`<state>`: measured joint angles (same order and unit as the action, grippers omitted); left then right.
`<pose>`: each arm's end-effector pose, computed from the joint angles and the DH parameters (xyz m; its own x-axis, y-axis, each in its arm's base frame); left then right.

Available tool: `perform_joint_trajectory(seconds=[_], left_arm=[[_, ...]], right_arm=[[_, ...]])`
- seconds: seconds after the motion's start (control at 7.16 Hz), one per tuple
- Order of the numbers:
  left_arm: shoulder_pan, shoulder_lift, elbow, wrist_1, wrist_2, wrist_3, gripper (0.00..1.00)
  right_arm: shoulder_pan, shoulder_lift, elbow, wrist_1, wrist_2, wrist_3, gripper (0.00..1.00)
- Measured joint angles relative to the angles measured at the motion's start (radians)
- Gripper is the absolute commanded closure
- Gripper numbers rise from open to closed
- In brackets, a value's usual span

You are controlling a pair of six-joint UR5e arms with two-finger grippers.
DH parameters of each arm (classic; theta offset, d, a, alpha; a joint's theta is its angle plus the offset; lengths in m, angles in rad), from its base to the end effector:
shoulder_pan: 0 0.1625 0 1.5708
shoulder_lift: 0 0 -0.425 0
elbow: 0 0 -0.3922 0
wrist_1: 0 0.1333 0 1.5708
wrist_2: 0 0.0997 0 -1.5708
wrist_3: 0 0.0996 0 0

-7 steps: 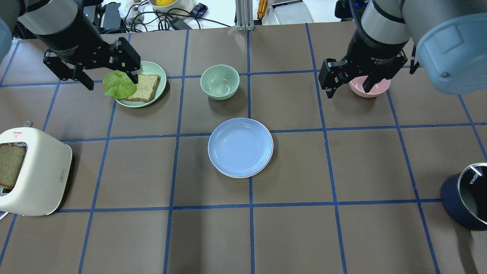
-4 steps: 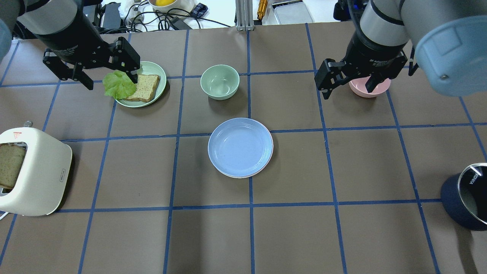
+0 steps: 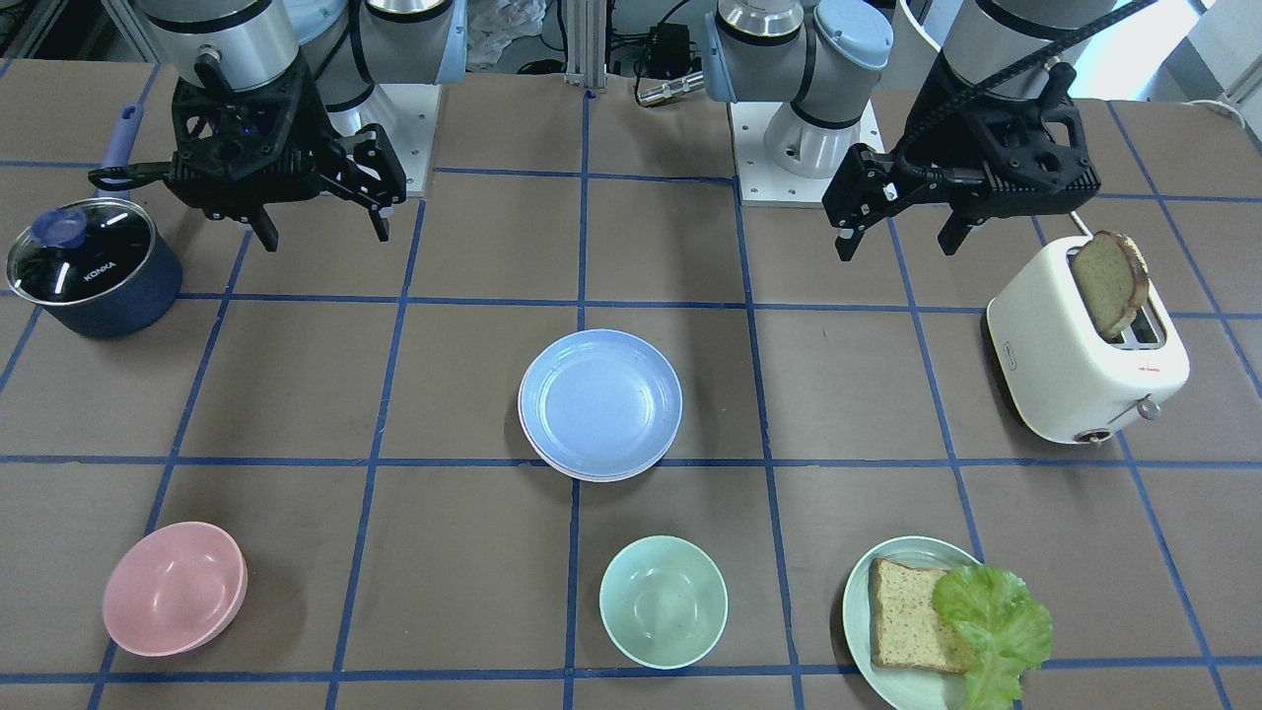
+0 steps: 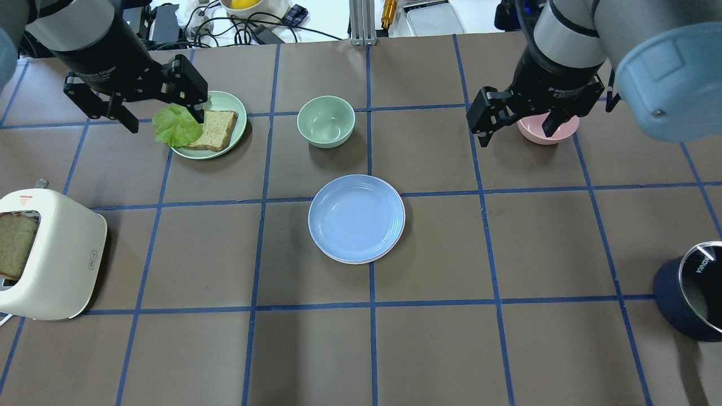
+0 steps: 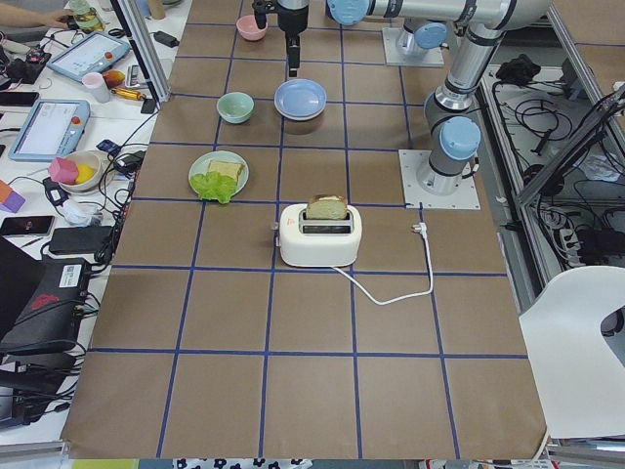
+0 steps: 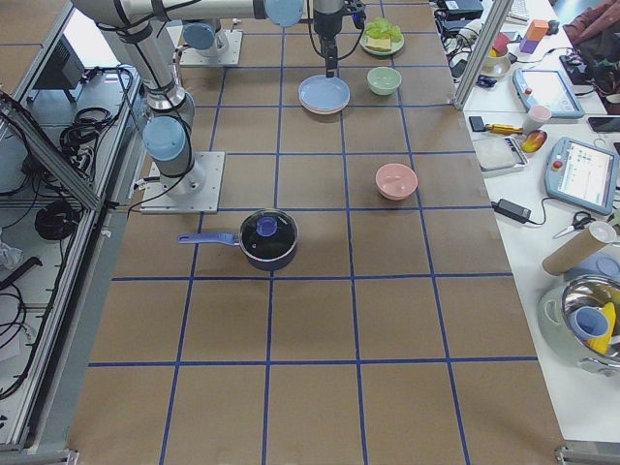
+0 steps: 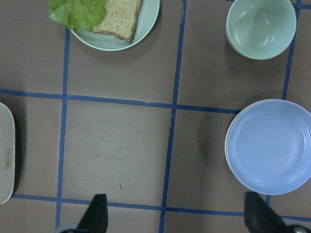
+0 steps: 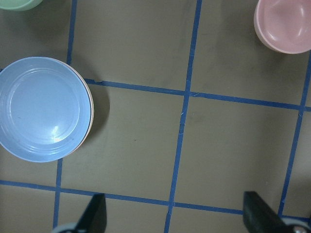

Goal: Stack three plates with pink and blue

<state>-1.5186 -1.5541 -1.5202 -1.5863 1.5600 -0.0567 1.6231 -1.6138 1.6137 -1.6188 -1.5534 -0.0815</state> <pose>-0.1087 -0.4953 0.5195 -0.9941 -0.1080 0.0137 -0.1086 0.9928 -0.0511 0.1599 -0.4706 0.4925 -0.9909 -0.1341 -0.0134 -0.1333 0.9898 -0.0493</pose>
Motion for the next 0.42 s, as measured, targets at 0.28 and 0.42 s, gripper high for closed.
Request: perform_joint_trajectory(seconds=[0.28, 0.42], left_arm=[[0.0, -0.002, 0.001, 0.001, 0.0, -0.001, 0.0], [0.0, -0.002, 0.001, 0.002, 0.0, -0.001, 0.0]], right_arm=[[0.0, 0.0, -0.004, 0.0, -0.001, 0.0, 0.0], [-0.001, 0.001, -0.005, 0.0, -0.001, 0.002, 0.0]])
